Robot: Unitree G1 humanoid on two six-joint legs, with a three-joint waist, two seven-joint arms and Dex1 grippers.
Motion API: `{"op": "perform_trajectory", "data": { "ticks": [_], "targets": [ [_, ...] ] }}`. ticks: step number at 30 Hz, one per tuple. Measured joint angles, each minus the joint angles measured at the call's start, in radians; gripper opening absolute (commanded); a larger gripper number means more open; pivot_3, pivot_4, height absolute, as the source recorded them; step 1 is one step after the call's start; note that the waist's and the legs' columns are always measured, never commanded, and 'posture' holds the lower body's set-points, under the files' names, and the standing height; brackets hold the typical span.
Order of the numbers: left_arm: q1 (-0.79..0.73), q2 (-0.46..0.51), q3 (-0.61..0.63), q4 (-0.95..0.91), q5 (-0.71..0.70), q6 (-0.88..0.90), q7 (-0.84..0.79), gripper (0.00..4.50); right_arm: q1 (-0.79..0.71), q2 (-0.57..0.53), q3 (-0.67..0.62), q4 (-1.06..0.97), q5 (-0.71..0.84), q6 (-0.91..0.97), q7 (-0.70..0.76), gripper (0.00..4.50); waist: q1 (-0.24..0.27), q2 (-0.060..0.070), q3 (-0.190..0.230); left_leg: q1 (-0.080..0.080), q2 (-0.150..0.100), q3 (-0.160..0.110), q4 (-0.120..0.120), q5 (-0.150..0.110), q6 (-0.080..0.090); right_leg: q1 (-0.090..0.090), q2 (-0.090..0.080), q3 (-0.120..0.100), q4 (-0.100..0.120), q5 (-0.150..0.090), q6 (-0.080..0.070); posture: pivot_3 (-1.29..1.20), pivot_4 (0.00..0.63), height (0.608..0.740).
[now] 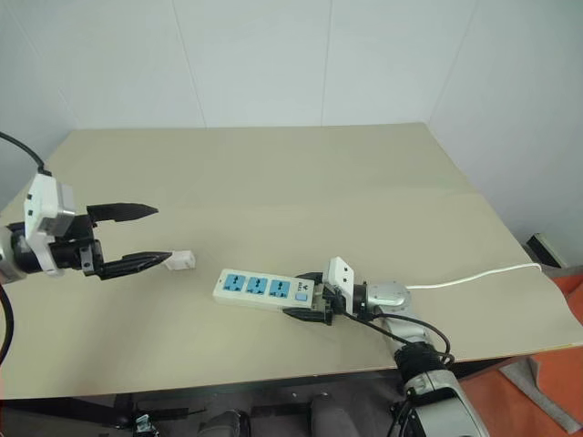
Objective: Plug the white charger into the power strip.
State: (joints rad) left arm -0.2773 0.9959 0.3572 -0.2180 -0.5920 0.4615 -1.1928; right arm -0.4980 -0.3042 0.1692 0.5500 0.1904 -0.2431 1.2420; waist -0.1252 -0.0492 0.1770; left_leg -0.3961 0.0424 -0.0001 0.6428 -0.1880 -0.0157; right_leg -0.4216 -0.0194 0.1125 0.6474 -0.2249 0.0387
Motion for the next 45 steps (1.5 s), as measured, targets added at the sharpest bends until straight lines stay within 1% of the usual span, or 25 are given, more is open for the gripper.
{"op": "perform_trajectory", "data": {
  "ticks": [4, 7, 11, 14, 16, 18, 20, 22, 24, 27, 29, 33, 34, 40, 45],
  "targets": [
    [-0.029, 0.013, -0.025, 0.024, 0.006, -0.003, -0.019, 4.5, -0.012, 0.015, 0.004, 0.021, -0.006, -0.016, 0.003, 3.42, -0.001, -0.001, -0.001, 0.0, 0.001, 0.0, 0.0, 0.0, 0.0, 0.0, 0.001, 0.0, 0.0, 0.0, 0.0, 0.0, 0.15, 0.74],
    [-0.094, 0.04, -0.078, 0.075, 0.042, -0.013, -0.043, 4.5, -0.024, 0.027, 0.015, 0.022, -0.01, -0.015, 0.016, 3.42, -0.003, -0.001, 0.0, 0.001, 0.003, 0.0, 0.0, 0.0, 0.0, -0.001, 0.005, 0.003, 0.0, 0.001, -0.001, 0.0, 0.15, 0.74],
    [-0.265, 0.052, -0.213, 0.211, 0.137, -0.049, -0.077, 4.5, -0.043, 0.043, 0.045, 0.022, -0.012, -0.012, 0.06, 3.42, -0.001, 0.0, 0.0, -0.002, 0.006, -0.001, 0.0, 0.0, 0.0, -0.003, 0.011, 0.003, 0.001, 0.001, -0.002, 0.0, 0.15, 0.74],
    [-0.461, 0.04, -0.352, 0.329, 0.238, -0.092, -0.142, 4.5, -0.054, 0.043, 0.065, 0.023, -0.01, -0.008, 0.113, 3.42, 0.006, 0.0, 0.0, -0.004, 0.006, -0.002, -0.001, 0.0, 0.0, -0.005, 0.012, 0.002, 0.0, 0.0, -0.003, 0.0, 0.15, 0.74],
    [-0.633, 0.014, -0.468, 0.421, 0.335, -0.103, -0.193, 4.5, -0.068, 0.047, 0.082, 0.032, -0.011, -0.007, 0.151, 3.42, 0.009, 0.0, 0.0, -0.005, 0.006, -0.001, 0.0, 0.0, 0.0, -0.005, 0.012, 0.003, 0.0, 0.0, -0.003, 0.0, 0.15, 0.74],
    [-0.738, -0.008, -0.562, 0.478, 0.419, -0.079, -0.224, 4.5, -0.076, 0.054, 0.093, 0.038, -0.011, -0.007, 0.165, 3.42, 0.006, 0.0, 0.0, -0.005, 0.005, -0.001, 0.0, 0.0, 0.0, -0.005, 0.012, 0.004, 0.0, 0.0, -0.003, 0.0, 0.15, 0.74],
    [-0.855, -0.047, -0.675, 0.558, 0.498, 0.028, -0.265, 4.5, -0.084, 0.057, 0.093, 0.05, -0.011, -0.009, 0.173, 3.42, 0.006, 0.0, 0.0, -0.005, 0.005, -0.002, 0.0, 0.0, 0.0, -0.005, 0.012, 0.003, 0.0, 0.0, -0.002, 0.0, 0.15, 0.74],
    [-0.986, -0.092, -0.815, 0.642, 0.598, 0.181, -0.337, 4.5, -0.09, 0.06, 0.094, 0.06, -0.012, -0.012, 0.173, 3.42, 0.003, 0.0, 0.0, -0.006, 0.005, -0.003, 0.0, 0.0, 0.0, -0.006, 0.012, 0.003, 0.001, 0.0, -0.002, 0.0, 0.15, 0.74],
    [-1.053, -0.116, -0.907, 0.669, 0.673, 0.242, -0.387, 4.5, -0.094, 0.066, 0.097, 0.063, -0.014, -0.012, 0.172, 3.42, -0.003, 0.001, 0.001, -0.005, 0.005, -0.002, 0.0, 0.0, 0.0, -0.006, 0.013, 0.004, 0.001, 0.0, -0.002, 0.0, 0.15, 0.74],
    [-1.07, -0.12, -1.02, 0.677, 0.72, 0.228, -0.413, 4.5, -0.094, 0.068, 0.097, 0.062, -0.014, -0.012, 0.17, 3.42, -0.005, 0.002, 0.002, -0.004, 0.006, -0.003, -0.001, 0.0, 0.0, -0.006, 0.013, 0.005, 0.003, -0.001, -0.004, 0.0, 0.15, 0.74],
    [-1.066, -0.101, -1.113, 0.689, 0.748, 0.153, -0.416, 4.5, -0.093, 0.065, 0.098, 0.057, -0.016, -0.012, 0.167, 3.42, -0.002, 0.002, 0.002, -0.004, 0.006, -0.003, -0.001, 0.0, 0.0, -0.007, 0.014, 0.005, 0.004, -0.001, -0.004, 0.0, 0.15, 0.74],
    [-1.055, -0.087, -1.225, 0.749, 0.804, 0.039, -0.419, 4.5, -0.084, 0.054, 0.097, 0.047, -0.019, -0.009, 0.152, 3.42, 0.007, 0.002, 0.002, -0.004, 0.005, -0.003, 0.0, 0.0, 0.0, -0.007, 0.013, 0.005, 0.004, -0.001, -0.004, 0.0, 0.15, 0.74],
    [-1.052, -0.094, -1.236, 0.77, 0.823, 0.021, -0.419, 4.5, -0.082, 0.052, 0.096, 0.044, -0.019, -0.008, 0.151, 3.42, 0.009, 0.002, 0.002, -0.004, 0.005, -0.003, 0.0, 0.0, 0.0, -0.007, 0.013, 0.005, 0.004, -0.001, -0.004, 0.0, 0.15, 0.74],
    [-1.041, -0.22, -1.235, 0.904, 0.925, -0.034, -0.407, 4.5, -0.065, 0.043, 0.095, 0.01, -0.018, 0.012, 0.134, 3.42, 0.02, 0.002, 0.002, -0.005, 0.005, -0.002, 0.001, 0.0, 0.0, -0.008, 0.013, 0.006, 0.006, -0.001, -0.004, 0.0, 0.15, 0.74],
    [-1.038, -0.271, -1.201, 0.98, 0.964, -0.068, -0.379, 4.5, -0.048, 0.04, 0.095, -0.024, -0.018, 0.032, 0.115, 3.42, 0.023, 0.002, 0.002, -0.006, 0.005, -0.002, 0.001, 0.0, 0.0, -0.011, 0.013, 0.006, 0.011, -0.002, -0.006, 0.0, 0.15, 0.74]
  ]
}}
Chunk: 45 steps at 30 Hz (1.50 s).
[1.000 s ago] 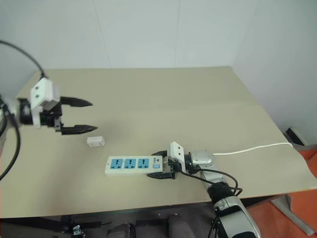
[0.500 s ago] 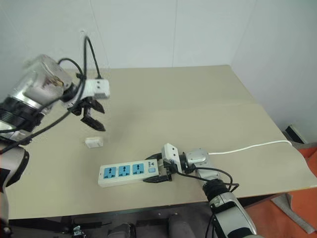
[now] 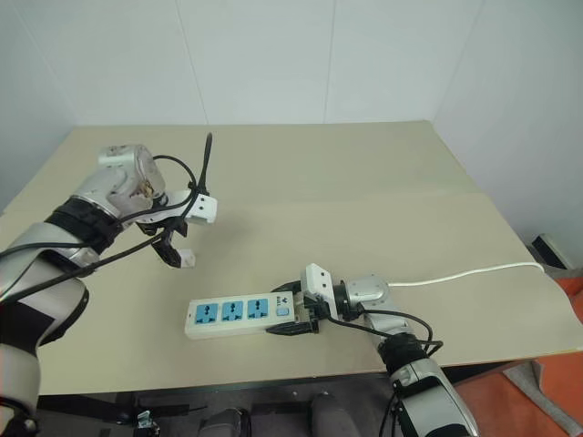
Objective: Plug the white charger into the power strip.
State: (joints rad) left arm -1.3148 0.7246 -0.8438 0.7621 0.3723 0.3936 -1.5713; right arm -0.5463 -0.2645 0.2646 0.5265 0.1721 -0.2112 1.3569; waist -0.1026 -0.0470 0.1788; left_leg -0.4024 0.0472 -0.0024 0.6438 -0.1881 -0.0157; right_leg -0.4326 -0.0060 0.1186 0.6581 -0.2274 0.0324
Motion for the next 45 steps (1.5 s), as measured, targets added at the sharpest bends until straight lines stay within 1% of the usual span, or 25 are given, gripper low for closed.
{"op": "perform_trajectory", "data": {
  "ticks": [11, 14, 16, 23, 24, 29, 30, 34, 36, 38, 40, 42, 44, 45],
  "targets": [
    [0.096, -0.091, 0.041, 0.037, 0.105, -0.02, 0.116, 4.5, 0.016, -0.001, 0.0, -0.037, 0.003, 0.034, -0.03, 3.42, 0.002, 0.0, 0.0, -0.002, 0.0, 0.0, 0.001, 0.0, 0.0, -0.003, 0.0, 0.001, 0.003, 0.0, 0.0, 0.0, 0.15, 0.74],
    [0.101, -0.099, 0.059, 0.038, 0.119, -0.02, 0.13, 3.88, 0.018, -0.001, 0.0, -0.041, 0.004, 0.04, -0.037, 3.42, 0.003, 0.0, 0.0, -0.001, -0.001, 0.0, 0.001, 0.0, 0.0, -0.003, 0.0, 0.001, 0.005, 0.0, 0.0, 0.0, 0.15, 0.74],
    [0.106, -0.1, 0.066, 0.037, 0.123, -0.022, 0.127, 3.34, 0.02, -0.001, 0.0, -0.043, 0.004, 0.043, -0.044, 3.42, 0.004, 0.0, 0.0, 0.0, -0.002, 0.0, 0.001, 0.0, 0.0, -0.002, 0.0, 0.002, 0.005, 0.0, 0.0, 0.0, 0.15, 0.74],
    [0.12, -0.093, 0.076, 0.015, 0.152, -0.032, 0.103, 1.13, 0.023, -0.001, 0.003, -0.047, 0.003, 0.044, -0.051, 3.42, 0.003, 0.0, 0.0, 0.001, -0.002, 0.0, 0.001, 0.0, 0.0, -0.002, 0.0, 0.002, 0.006, 0.0, 0.0, 0.0, 0.15, 0.74],
    [0.12, -0.091, 0.077, 0.015, 0.158, -0.036, 0.102, 1.01, 0.023, -0.001, 0.003, -0.047, 0.001, 0.044, -0.051, 3.42, 0.003, 0.0, 0.0, 0.001, -0.002, 0.0, 0.001, 0.0, 0.0, -0.002, 0.0, 0.002, 0.005, 0.0, 0.0, 0.0, 0.15, 0.74],
    [0.12, -0.087, 0.087, 0.015, 0.175, -0.042, 0.098, 1.02, 0.022, 0.0, 0.004, -0.046, -0.002, 0.042, -0.052, 3.42, 0.002, 0.0, 0.0, 0.0, -0.002, 0.0, 0.001, 0.0, 0.0, -0.002, 0.0, 0.002, 0.005, 0.0, 0.0, 0.0, 0.15, 0.74],
    [0.12, -0.087, 0.105, 0.014, 0.166, -0.047, 0.098, 1.02, 0.022, 0.0, 0.004, -0.046, -0.002, 0.041, -0.052, 3.42, 0.002, 0.0, 0.0, 0.0, -0.002, 0.0, 0.001, 0.0, 0.0, -0.003, 0.0, 0.002, 0.005, 0.0, 0.0, 0.0, 0.15, 0.74],
    [0.095, -0.103, 0.258, 0.006, 0.052, -0.067, 0.114, 1.02, 0.022, -0.001, 0.003, -0.046, -0.002, 0.039, -0.049, 3.42, 0.003, 0.0, 0.0, -0.001, -0.002, -0.001, 0.001, 0.0, 0.0, -0.003, 0.0, 0.002, 0.005, 0.0, 0.0, 0.0, 0.15, 0.74],
    [0.074, -0.143, 0.4, 0.017, -0.057, -0.096, 0.178, 1.02, 0.021, 0.0, 0.004, -0.043, -0.002, 0.035, -0.048, 3.42, 0.004, 0.0, 0.0, -0.001, -0.001, -0.001, 0.001, 0.0, 0.0, -0.003, 0.0, 0.001, 0.005, 0.0, 0.0, 0.0, 0.15, 0.74],
    [0.047, -0.198, 0.575, 0.024, -0.191, -0.128, 0.278, 1.02, 0.012, 0.007, 0.006, -0.027, -0.004, 0.024, -0.044, 3.42, 0.001, -0.001, 0.0, -0.001, -0.001, -0.001, 0.002, 0.0, 0.0, -0.003, 0.0, 0.002, 0.005, 0.0, 0.0, 0.0, 0.15, 0.74],
    [0.032, -0.218, 0.681, 0.007, -0.288, -0.134, 0.322, 1.02, 0.002, 0.016, 0.01, -0.013, -0.01, 0.017, -0.044, 3.42, -0.009, -0.001, -0.001, 0.0, -0.001, 0.0, 0.001, 0.0, 0.0, -0.003, 0.0, 0.002, 0.006, 0.0, 0.0, 0.0, 0.15, 0.74],
    [0.055, -0.228, 0.764, -0.053, -0.374, -0.131, 0.345, 1.02, -0.005, 0.024, 0.013, 0.0, -0.012, 0.009, -0.044, 3.42, -0.018, -0.001, -0.001, 0.001, -0.001, -0.001, 0.001, 0.0, 0.0, -0.003, 0.0, 0.003, 0.006, 0.0, 0.0, 0.0, 0.15, 0.74],
    [0.14, -0.248, 0.843, -0.174, -0.461, -0.104, 0.379, 1.02, -0.011, 0.026, 0.014, 0.015, -0.012, 0.001, -0.042, 3.42, -0.022, 0.0, -0.001, 0.004, -0.001, 0.0, 0.001, 0.0, 0.0, 0.001, 0.0, 0.003, 0.006, 0.0, 0.0, 0.0, 0.15, 0.74],
    [0.204, -0.257, 0.877, -0.264, -0.515, -0.058, 0.389, 1.02, -0.013, 0.027, 0.015, 0.019, -0.013, -0.001, -0.042, 3.42, -0.023, 0.0, -0.001, 0.005, -0.001, 0.0, 0.001, 0.0, 0.0, 0.002, 0.0, 0.003, 0.006, 0.0, 0.0, 0.0, 0.15, 0.74]
  ]
}}
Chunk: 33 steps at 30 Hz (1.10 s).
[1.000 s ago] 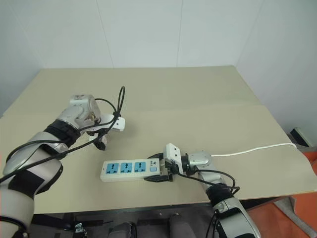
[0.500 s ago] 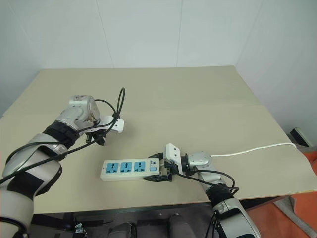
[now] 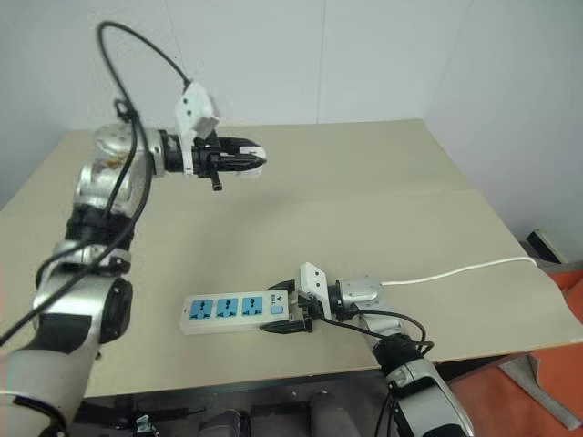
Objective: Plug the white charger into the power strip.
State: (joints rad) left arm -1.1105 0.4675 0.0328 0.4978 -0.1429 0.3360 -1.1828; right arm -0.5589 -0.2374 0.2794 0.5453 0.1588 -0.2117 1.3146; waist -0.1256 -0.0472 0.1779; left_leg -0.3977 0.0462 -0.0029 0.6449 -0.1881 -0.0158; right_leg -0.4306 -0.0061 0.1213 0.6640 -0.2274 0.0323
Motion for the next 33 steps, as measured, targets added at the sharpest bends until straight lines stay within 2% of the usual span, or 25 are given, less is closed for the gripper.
{"op": "perform_trajectory", "data": {
  "ticks": [5, 8, 10, 12, 14, 19, 33],
  "targets": [
    [0.232, -0.026, 0.06, -0.301, -0.204, 0.211, 0.032, 1.02, -0.002, -0.003, -0.001, 0.012, 0.0, -0.004, 0.001, 3.42, 0.003, 0.0, 0.0, 0.004, 0.0, -0.001, 0.001, 0.0, 0.0, 0.005, 0.0, -0.002, -0.001, 0.0, 0.0, 0.0, 0.15, 0.74],
    [0.352, -0.032, 0.063, -0.463, -0.268, 0.228, 0.043, 1.02, -0.001, -0.003, 0.001, 0.014, 0.0, -0.004, 0.001, 3.42, 0.003, -0.001, 0.0, 0.008, 0.0, -0.001, 0.0, 0.0, 0.0, 0.009, 0.0, -0.001, -0.002, 0.0, 0.0, 0.0, 0.15, 0.74],
    [0.433, -0.043, 0.063, -0.507, -0.29, 0.193, 0.039, 1.02, 0.0, -0.002, 0.002, 0.015, 0.0, -0.004, 0.0, 3.42, 0.002, 0.0, 0.0, 0.009, 0.0, 0.0, -0.001, 0.0, 0.0, 0.009, 0.0, -0.001, -0.002, 0.0, 0.0, 0.0, 0.15, 0.74],
    [0.52, -0.046, 0.06, -0.526, -0.318, 0.148, 0.003, 1.02, -0.001, -0.003, 0.002, 0.015, 0.0, -0.005, 0.0, 3.42, 0.003, -0.001, 0.0, 0.009, 0.0, 0.0, -0.001, 0.0, 0.0, 0.009, 0.0, -0.001, -0.002, 0.0, 0.0, 0.0, 0.15, 0.74],
    [0.575, -0.01, 0.048, -0.526, -0.331, 0.115, -0.056, 1.02, 0.0, -0.004, 0.002, 0.015, 0.0, -0.005, 0.0, 3.42, 0.003, -0.001, 0.0, 0.009, 0.0, 0.0, 0.0, 0.0, 0.0, 0.009, 0.0, -0.001, -0.002, -0.001, 0.0, 0.0, 0.15, 0.74],
    [0.601, 0.065, 0.024, -0.524, -0.33, 0.026, -0.144, 1.02, 0.0, -0.006, 0.003, 0.016, 0.001, -0.006, 0.001, 3.42, 0.004, -0.001, 0.0, 0.009, 0.0, 0.0, -0.001, 0.0, 0.0, 0.009, -0.001, -0.001, -0.003, -0.001, -0.001, 0.0, 0.15, 0.74],
    [0.704, 0.078, -0.049, -0.533, -0.335, -0.003, -0.181, 1.02, -0.003, -0.006, 0.004, 0.021, 0.002, -0.007, 0.002, 3.42, 0.004, -0.001, 0.0, 0.009, 0.0, 0.0, -0.001, 0.0, 0.0, 0.009, -0.001, -0.001, -0.003, -0.001, -0.001, 0.0, 0.15, 0.74]
  ]
}}
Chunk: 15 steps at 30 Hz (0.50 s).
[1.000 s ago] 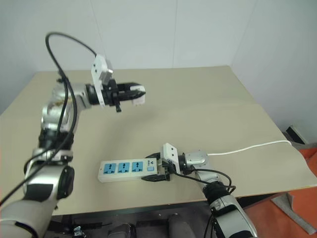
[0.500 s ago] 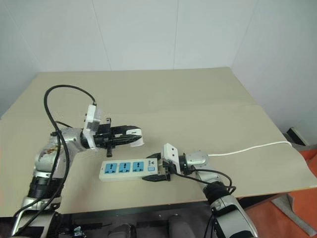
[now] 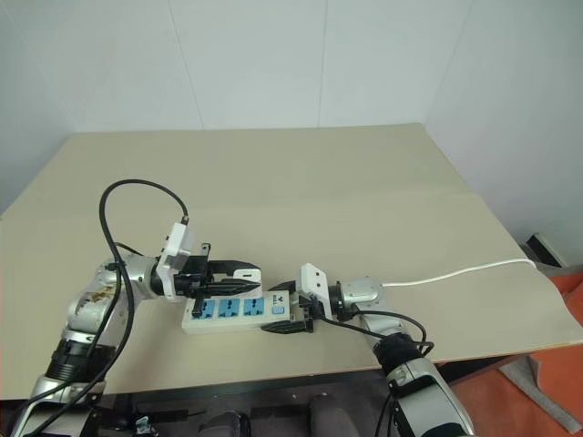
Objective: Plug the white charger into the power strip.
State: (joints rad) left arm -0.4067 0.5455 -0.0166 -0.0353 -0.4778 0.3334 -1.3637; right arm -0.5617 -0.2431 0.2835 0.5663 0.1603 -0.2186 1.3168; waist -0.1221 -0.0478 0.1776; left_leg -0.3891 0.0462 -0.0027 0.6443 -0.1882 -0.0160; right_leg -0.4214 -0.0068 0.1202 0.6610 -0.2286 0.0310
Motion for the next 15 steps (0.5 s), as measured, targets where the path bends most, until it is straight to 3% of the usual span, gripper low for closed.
{"op": "perform_trajectory", "data": {
  "ticks": [15],
  "targets": [
    [0.062, 0.001, -0.045, 0.015, 0.027, -0.131, -0.005, 1.02, 0.0, -0.001, 0.0, -0.003, 0.0, 0.005, -0.002, 3.42, 0.0, 0.0, 0.0, 0.0, 0.0, 0.0, 0.0, 0.0, 0.0, 0.0, 0.0, 0.0, 0.0, 0.0, -0.001, 0.0, 0.15, 0.74]
  ]
}}
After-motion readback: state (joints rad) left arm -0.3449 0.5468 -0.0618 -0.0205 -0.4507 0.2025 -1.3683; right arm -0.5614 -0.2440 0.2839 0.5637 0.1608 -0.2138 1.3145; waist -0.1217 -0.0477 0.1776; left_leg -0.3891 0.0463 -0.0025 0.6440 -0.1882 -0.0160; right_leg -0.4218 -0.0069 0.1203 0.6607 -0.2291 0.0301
